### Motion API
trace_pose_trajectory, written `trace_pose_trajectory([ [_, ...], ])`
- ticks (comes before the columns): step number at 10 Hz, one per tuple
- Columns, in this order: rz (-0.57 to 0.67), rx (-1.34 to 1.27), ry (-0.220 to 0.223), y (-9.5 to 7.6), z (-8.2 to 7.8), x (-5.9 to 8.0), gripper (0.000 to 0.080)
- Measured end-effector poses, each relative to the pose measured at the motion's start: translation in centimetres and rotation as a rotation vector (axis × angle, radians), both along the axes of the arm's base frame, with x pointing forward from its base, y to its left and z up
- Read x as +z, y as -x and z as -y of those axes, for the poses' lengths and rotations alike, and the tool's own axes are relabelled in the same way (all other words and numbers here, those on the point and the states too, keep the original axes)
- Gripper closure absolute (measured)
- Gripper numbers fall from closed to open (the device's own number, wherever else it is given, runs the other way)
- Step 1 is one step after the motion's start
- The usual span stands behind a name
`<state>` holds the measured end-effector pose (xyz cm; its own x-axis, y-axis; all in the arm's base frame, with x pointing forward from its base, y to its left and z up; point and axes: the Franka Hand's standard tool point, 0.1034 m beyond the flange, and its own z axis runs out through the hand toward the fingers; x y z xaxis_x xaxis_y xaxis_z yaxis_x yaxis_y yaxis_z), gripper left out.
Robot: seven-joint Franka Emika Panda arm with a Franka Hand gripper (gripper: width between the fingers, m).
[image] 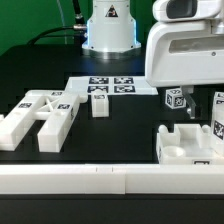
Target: Assemble chair
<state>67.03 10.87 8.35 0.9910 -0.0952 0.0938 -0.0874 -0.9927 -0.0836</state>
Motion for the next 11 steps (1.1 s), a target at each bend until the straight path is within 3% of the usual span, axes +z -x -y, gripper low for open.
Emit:
trace_pose_trajectory([
  [3,0.015,0.207,0.030,0.03,0.23,-0.08,0.0151],
  [4,0.014,0.207,0.030,0.03,0.26,-0.10,0.0271],
  [5,0.014,0.207,0.030,0.03,0.27,-0.10,0.0271],
  [6,0.014,0.207,0.030,0.03,0.27,-0.10,0.0469],
  [7,0.014,0.207,0.030,0.04,0.27,-0.12,0.0509],
  [11,0.003,0.059,0.013,0.04,0.28,-0.14,0.0509],
])
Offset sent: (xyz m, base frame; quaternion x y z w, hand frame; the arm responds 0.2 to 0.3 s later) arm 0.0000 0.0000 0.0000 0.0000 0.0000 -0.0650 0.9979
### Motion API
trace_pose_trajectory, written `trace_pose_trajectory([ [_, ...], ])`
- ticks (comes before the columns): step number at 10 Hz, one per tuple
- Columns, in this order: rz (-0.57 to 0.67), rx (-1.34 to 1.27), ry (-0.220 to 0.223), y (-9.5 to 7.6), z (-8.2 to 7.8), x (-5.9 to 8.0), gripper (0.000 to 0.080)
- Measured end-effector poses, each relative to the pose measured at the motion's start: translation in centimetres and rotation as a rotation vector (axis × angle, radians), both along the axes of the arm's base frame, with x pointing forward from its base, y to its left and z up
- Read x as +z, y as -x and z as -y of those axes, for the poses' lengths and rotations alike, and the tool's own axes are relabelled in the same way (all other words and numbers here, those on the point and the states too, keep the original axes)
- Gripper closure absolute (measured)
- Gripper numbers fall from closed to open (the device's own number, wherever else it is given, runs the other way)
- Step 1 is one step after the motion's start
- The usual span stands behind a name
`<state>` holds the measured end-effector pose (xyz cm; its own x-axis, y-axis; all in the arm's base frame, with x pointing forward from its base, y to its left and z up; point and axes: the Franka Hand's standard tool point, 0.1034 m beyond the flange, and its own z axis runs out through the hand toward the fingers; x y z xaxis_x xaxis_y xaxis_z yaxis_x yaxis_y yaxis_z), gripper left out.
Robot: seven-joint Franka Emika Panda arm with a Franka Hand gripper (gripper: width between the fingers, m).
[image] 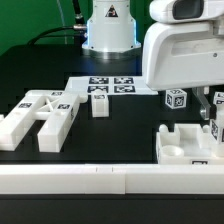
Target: Assemble chair
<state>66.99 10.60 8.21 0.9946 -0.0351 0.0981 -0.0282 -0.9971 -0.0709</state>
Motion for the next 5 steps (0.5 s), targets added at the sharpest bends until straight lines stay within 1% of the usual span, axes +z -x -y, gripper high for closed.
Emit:
trace_pose_trajectory([
  [5,-0.044,-0.563,-0.065,0.04,-0.05,-0.01,0.0509],
])
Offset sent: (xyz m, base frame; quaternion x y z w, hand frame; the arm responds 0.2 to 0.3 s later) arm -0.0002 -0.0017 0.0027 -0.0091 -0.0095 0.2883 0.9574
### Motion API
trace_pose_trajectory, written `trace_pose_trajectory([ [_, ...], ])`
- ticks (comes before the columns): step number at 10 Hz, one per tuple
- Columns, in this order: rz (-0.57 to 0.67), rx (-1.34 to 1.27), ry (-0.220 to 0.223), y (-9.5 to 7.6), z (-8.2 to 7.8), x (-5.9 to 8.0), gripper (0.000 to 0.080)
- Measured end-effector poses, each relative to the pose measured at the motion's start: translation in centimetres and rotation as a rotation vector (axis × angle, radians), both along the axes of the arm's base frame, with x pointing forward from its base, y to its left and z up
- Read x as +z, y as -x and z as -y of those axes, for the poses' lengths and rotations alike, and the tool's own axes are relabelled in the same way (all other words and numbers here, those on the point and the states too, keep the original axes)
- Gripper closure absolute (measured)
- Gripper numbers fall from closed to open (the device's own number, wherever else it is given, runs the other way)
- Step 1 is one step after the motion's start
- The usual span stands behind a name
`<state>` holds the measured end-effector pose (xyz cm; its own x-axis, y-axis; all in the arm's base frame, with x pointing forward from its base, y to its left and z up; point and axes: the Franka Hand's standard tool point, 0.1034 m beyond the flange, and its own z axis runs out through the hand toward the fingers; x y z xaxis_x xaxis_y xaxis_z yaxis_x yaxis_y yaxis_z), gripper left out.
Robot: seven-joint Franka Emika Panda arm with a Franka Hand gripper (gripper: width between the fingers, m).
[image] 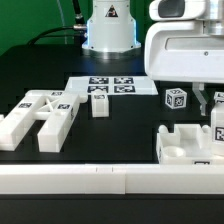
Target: Assemble chair
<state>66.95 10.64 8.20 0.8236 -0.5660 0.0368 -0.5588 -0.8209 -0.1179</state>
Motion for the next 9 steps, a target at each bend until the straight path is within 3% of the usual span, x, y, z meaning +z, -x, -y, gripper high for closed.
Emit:
trace_pose_trajectory([
  [7,-0.048,-0.568,-0.076,-0.08,0.01,-0.03,0.0509],
  [8,-0.051,-0.592,-0.078,-0.06,-0.04,-0.05,0.0433],
  [9,-0.049,-0.573,-0.076,-0.05,-0.05,-0.05,0.0433],
])
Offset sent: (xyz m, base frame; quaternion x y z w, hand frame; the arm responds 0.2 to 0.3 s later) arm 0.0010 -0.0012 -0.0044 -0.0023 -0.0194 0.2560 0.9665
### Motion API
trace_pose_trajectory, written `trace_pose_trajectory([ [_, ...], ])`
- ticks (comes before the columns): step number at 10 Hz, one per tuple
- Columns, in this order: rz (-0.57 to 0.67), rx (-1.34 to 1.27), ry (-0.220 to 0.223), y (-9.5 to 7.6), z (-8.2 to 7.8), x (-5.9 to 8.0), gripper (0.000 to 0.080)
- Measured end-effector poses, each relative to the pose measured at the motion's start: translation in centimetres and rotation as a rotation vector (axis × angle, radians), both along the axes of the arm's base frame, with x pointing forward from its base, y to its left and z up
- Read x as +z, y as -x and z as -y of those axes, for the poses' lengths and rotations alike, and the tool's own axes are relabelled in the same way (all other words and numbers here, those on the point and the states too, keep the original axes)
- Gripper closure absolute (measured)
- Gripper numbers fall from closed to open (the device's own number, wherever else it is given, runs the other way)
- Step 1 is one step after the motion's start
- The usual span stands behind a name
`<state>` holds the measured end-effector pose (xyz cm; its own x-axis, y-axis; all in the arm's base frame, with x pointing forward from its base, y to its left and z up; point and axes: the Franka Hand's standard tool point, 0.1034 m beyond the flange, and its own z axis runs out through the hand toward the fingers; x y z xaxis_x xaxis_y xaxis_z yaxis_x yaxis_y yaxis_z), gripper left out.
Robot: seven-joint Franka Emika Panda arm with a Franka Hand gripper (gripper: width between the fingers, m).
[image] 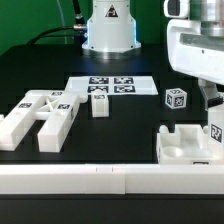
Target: Assemble chair
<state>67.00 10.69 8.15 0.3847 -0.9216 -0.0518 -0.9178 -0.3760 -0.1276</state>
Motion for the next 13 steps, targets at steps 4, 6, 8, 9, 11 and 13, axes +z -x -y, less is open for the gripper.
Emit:
trace_pose_trajectory([
  [4,0.024,0.284,0.029,0.07,-0.29,0.05,0.0158],
  [6,0.045,0.497,0.049,0.06,-0.34,0.06,0.0151],
  [8,0.068,0.731,0.071,0.06,-0.25,0.01,0.0150],
  [9,0.074,0.794,0.076,0.10,-0.46,0.00,0.0150],
  [11,0.092,0.984,0.093,0.13,-0.44,-0.07,0.0150],
  [13,0.104,1.063,0.106,0.14,-0.83,-0.01,0.0150],
])
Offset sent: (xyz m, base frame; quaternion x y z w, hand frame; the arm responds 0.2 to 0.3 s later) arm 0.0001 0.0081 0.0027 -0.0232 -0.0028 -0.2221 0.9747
